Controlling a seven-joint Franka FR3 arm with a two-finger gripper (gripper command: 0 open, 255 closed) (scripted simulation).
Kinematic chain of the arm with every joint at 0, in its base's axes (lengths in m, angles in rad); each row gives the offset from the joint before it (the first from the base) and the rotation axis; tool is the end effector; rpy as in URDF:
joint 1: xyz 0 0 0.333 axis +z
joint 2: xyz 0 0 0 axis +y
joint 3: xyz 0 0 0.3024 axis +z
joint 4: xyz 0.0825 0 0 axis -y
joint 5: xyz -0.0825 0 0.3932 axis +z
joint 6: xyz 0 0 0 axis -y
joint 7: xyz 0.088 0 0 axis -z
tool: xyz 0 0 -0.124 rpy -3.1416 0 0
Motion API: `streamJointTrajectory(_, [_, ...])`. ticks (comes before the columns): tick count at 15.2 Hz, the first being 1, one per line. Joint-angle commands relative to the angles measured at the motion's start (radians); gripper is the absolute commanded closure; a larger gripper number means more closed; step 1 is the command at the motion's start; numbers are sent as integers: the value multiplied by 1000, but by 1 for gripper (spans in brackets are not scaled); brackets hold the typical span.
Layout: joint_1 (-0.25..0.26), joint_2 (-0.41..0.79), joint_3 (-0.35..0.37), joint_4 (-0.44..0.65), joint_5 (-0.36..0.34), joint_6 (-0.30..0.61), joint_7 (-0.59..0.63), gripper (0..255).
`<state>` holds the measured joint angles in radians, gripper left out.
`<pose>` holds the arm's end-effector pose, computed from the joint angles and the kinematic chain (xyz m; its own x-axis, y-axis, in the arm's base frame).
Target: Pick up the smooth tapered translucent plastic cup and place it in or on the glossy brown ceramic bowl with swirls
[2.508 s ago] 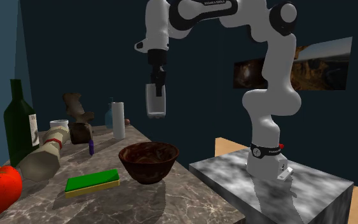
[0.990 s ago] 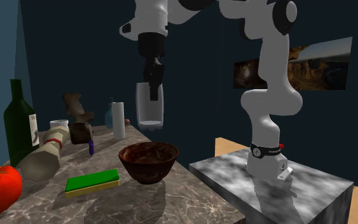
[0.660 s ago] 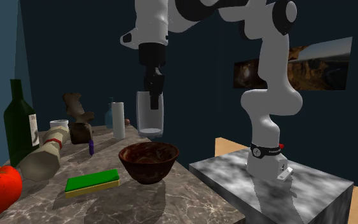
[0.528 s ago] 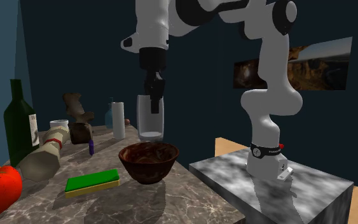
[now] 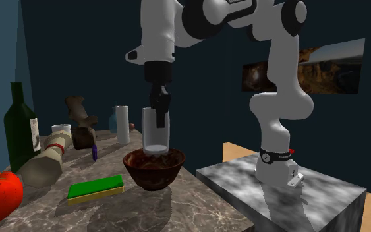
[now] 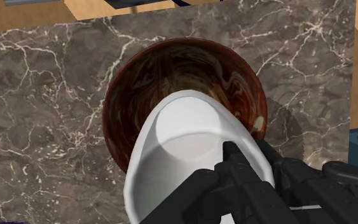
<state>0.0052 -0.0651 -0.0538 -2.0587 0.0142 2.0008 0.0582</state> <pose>0.5434 -0.0256 0.4306 0.9936 -0.1124 0.0061 -0.1123 -0.9935 -0.0168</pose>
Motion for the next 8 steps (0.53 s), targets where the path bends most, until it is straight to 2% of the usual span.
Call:
streamJointTrajectory(1, [0,0,0,-1,0,1,0,255])
streamJointTrajectory(4, [0,0,0,-1,0,1,0,255])
streamJointTrajectory(5, [0,0,0,-1,0,1,0,0])
streamJointTrajectory(8, [0,0,0,-1,0,1,0,0])
